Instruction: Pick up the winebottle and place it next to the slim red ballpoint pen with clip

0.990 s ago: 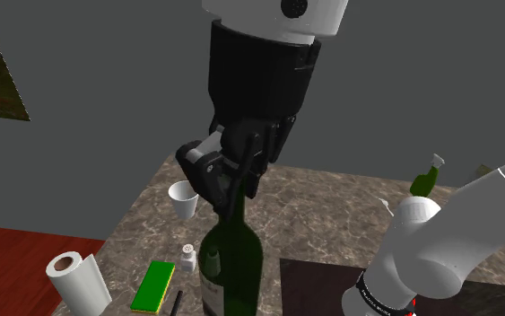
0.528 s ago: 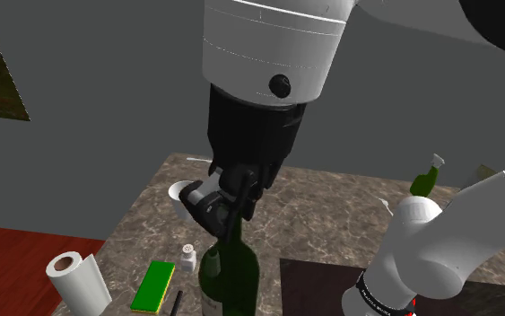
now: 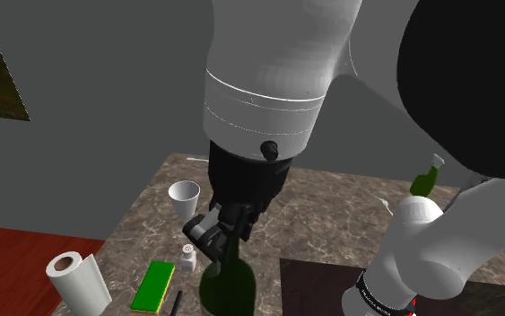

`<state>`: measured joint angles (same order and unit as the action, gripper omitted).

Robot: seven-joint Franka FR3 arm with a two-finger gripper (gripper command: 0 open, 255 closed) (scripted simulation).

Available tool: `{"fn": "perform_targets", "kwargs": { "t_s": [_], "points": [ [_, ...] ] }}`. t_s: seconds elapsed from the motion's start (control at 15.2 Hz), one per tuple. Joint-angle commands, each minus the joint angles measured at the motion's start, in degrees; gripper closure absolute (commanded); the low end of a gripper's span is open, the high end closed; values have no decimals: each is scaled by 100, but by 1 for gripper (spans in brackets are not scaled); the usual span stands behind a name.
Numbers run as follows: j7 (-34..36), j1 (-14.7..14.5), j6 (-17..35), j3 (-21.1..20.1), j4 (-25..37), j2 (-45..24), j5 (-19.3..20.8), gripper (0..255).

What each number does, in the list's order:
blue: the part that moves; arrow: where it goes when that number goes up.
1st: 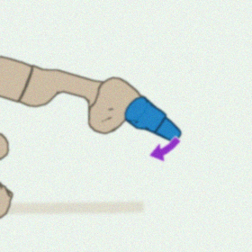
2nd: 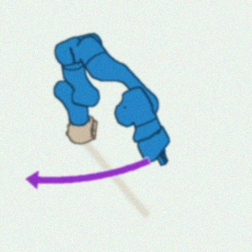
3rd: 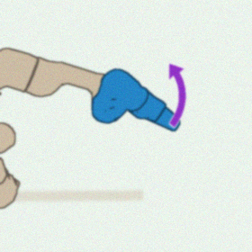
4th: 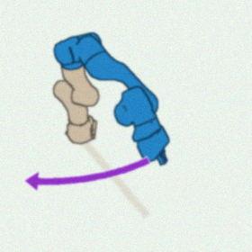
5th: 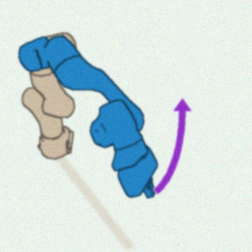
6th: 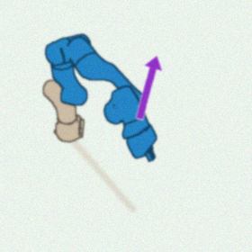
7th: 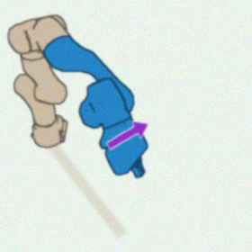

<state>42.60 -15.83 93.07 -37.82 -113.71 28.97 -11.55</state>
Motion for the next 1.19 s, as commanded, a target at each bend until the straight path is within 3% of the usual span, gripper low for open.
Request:
{"fn": "perform_targets", "kwargs": {
  "t_s": [0.0, 1.12],
  "points": [
    [5, -15, 157, -29, -171, 23, -25, 255],
    [17, -123, 1427, -287, -1506, 107, -221, 255]
  ]
}}
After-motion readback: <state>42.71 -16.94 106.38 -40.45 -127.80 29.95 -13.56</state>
